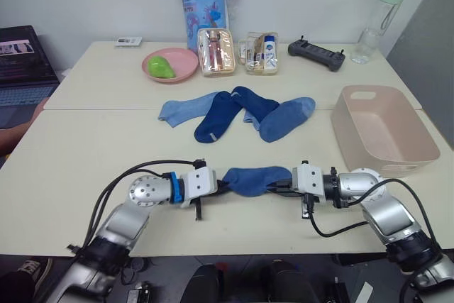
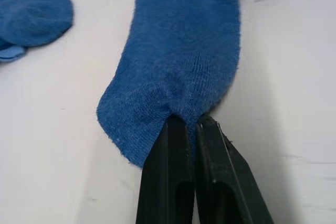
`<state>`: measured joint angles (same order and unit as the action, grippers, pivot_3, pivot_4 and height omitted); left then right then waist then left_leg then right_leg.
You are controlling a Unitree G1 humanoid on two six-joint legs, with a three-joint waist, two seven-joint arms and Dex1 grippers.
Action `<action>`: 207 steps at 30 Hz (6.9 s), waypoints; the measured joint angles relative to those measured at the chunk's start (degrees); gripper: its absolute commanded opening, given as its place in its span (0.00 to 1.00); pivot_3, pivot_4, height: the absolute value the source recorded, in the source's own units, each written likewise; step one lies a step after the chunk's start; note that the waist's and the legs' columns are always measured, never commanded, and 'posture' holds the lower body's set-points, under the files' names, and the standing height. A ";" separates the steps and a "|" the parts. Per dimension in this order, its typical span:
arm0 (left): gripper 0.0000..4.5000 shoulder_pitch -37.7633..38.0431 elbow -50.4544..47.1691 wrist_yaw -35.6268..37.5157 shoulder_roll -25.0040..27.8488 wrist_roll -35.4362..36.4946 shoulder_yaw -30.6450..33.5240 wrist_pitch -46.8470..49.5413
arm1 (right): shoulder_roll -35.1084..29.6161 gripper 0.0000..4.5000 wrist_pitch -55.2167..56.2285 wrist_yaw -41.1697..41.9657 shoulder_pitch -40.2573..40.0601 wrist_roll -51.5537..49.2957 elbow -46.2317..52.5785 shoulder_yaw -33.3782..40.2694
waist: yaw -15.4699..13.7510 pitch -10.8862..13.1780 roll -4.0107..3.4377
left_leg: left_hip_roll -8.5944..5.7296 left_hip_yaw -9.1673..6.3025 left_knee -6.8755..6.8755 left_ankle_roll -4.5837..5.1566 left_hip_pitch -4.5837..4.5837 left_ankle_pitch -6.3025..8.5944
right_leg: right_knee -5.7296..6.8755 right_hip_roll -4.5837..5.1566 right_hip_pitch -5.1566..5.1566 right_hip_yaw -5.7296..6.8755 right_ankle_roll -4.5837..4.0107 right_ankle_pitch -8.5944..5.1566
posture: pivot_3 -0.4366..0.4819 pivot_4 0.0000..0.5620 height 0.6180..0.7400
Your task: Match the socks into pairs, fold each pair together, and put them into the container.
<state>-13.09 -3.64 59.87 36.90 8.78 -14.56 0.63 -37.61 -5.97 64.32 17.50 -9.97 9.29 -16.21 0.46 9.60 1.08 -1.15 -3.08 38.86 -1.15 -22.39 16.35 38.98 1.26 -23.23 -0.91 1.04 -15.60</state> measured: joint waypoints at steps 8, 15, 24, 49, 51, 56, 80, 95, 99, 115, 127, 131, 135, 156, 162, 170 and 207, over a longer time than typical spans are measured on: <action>0.01 6.22 -22.32 2.26 9.11 21.89 6.46 30.65 | -5.29 0.00 -28.68 4.93 2.73 -19.70 12.84 1.92 | 0.03 0.03 0.01 | 0.01 -0.06 -0.02 0.04 0.01 0.02 | -0.03 0.00 0.03 0.05 0.00 -0.01 | 0.48 0.27 1.00; 0.01 9.25 -26.04 1.68 10.20 36.24 9.39 45.24 | -4.33 0.00 -41.34 3.87 4.21 -26.81 14.16 0.82 | -0.06 0.01 0.02 | 0.00 -0.04 -0.02 0.04 0.05 0.02 | -0.03 0.00 0.07 0.05 0.01 -0.02 | 0.48 0.27 1.00; 0.01 3.84 -12.49 -2.66 6.63 30.58 6.90 46.80 | 0.58 0.00 -30.18 0.99 9.32 -13.13 -3.32 -4.30 | -0.02 0.02 0.02 | -0.03 -0.02 -0.02 0.03 0.03 0.02 | -0.02 0.00 0.00 0.03 0.00 -0.01 | 0.48 0.27 1.00; 0.64 -6.23 2.35 -3.27 2.75 16.70 13.02 27.21 | 4.29 0.54 -14.92 -2.41 11.69 -3.58 -9.78 3.81 | -0.05 0.02 0.02 | -0.02 -0.02 -0.01 0.02 -0.12 0.02 | -0.04 0.04 -0.11 0.01 -0.01 0.00 | 0.48 0.27 1.00; 0.55 -5.73 -1.36 -4.15 0.17 16.86 12.50 26.04 | 5.82 0.45 -14.09 -2.69 9.96 -3.78 -6.82 3.10 | -0.10 0.02 0.02 | -0.03 -0.01 0.00 0.02 -0.13 0.02 | -0.04 0.05 -0.09 0.00 -0.01 0.00 | 0.48 0.27 1.00; 0.21 -2.34 -5.31 -6.08 -4.81 13.77 7.24 22.69 | 7.85 0.07 -11.77 -4.54 3.95 -2.18 -3.47 0.16 | -0.16 0.01 0.02 | -0.05 0.00 0.00 0.02 -0.09 0.02 | -0.02 0.05 -0.06 0.00 0.00 0.00 | 0.48 0.27 1.00; 0.09 5.26 -4.92 -7.18 -3.66 16.21 12.44 25.25 | -0.06 0.08 -16.72 -4.72 -3.58 -6.38 4.31 6.86 | -0.16 -0.05 -0.02 | -0.02 0.00 -0.04 0.03 0.13 0.03 | -0.02 0.03 0.10 0.00 0.00 -0.01 | 0.48 0.27 1.00; 0.66 6.60 -3.54 -11.71 -4.69 13.63 12.83 26.60 | 0.80 0.39 -25.00 -12.15 -8.20 -6.33 7.46 4.40 | -0.28 -0.06 -0.02 | -0.03 0.03 -0.05 0.03 0.12 0.03 | -0.03 0.03 0.09 -0.01 0.00 -0.01 | 0.48 0.27 1.00; 0.45 6.81 -3.52 -11.67 -4.61 13.29 12.85 26.40 | 0.85 0.30 -24.47 -12.18 -8.65 -4.82 7.34 3.05 | -0.28 -0.06 -0.02 | -0.04 0.03 -0.05 0.03 0.12 0.03 | -0.04 0.03 0.09 -0.02 0.01 -0.01 | 0.48 0.27 1.00; 0.01 12.16 -11.05 -14.12 -5.40 17.13 12.64 32.96 | -2.79 0.00 -22.93 -6.90 -8.38 -7.04 3.95 4.99 | -0.30 -0.06 -0.01 | -0.03 0.04 -0.05 0.03 0.12 0.03 | -0.05 0.03 0.10 -0.02 0.01 -0.01 | 0.48 0.27 1.00; 0.10 10.36 -9.45 -15.35 -6.65 16.73 12.37 32.96 | -2.67 0.12 -20.91 -7.11 -7.73 -5.29 2.96 4.82 | -0.31 -0.06 -0.01 | -0.03 0.03 -0.05 0.03 0.12 0.03 | -0.04 0.03 0.10 -0.02 0.01 -0.01 | 0.48 0.27 1.00; 0.36 10.31 -9.42 -15.11 -6.65 16.72 12.36 32.36 | -2.67 0.41 -20.59 -7.74 -7.74 -4.87 2.94 5.06 | -0.32 -0.06 -0.01 | -0.03 0.03 -0.05 0.03 0.13 0.03 | -0.04 0.03 0.10 -0.02 0.01 -0.01 | 0.48 0.27 1.00; 0.63 10.13 -9.21 -14.24 -6.23 16.70 12.46 31.32 | -2.96 0.73 -20.46 -7.46 -7.84 -5.05 3.05 5.60 | -0.31 -0.06 -0.01 | -0.03 0.03 -0.05 0.03 0.13 0.03 | -0.04 0.03 0.10 -0.02 0.01 -0.01 | 0.48 0.27 1.00; 0.61 7.19 -9.91 -8.66 -0.54 18.07 17.11 29.67 | -1.41 0.58 -17.35 -6.85 -2.90 -8.12 3.79 8.02 | -0.23 -0.06 -0.01 | -0.01 0.01 -0.05 0.03 0.06 0.03 | -0.05 0.03 0.05 0.01 0.01 -0.01 | 0.48 0.27 1.00; 0.27 6.27 -10.50 -7.97 -3.13 14.78 12.24 23.30 | 5.16 0.17 -12.28 -8.73 -1.83 -4.34 1.14 3.27 | -0.26 -0.06 -0.01 | -0.02 0.03 -0.05 0.02 0.05 0.03 | -0.05 0.03 0.04 -0.01 0.00 -0.01 | 0.48 0.27 1.00; 0.01 5.39 -2.77 -9.29 -7.02 5.72 4.40 14.85 | 10.00 0.00 -7.08 -11.83 -1.09 1.88 -5.81 -1.03 | -0.26 -0.06 -0.02 | -0.05 0.04 -0.04 0.03 0.05 0.02 | -0.04 0.03 0.03 -0.01 0.00 -0.01 | 0.48 0.27 1.00; 0.99 10.32 -8.91 -22.05 -9.46 15.38 25.02 20.23 | 13.19 0.97 -6.91 -24.42 9.30 4.92 -17.99 8.87 | 0.15 -0.06 -0.02 | -0.01 0.04 -0.07 0.02 0.07 0.02 | 0.01 0.02 0.02 0.00 -0.01 0.00 | 0.48 0.27 1.00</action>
<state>-2.77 -12.54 37.82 27.44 24.16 10.46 20.86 -24.41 -12.89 39.90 26.80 -5.05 -8.70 -7.34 0.61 9.54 1.05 -1.15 -3.04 38.79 -1.14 -22.32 16.37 38.99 1.27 -23.21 -0.91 1.02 -15.60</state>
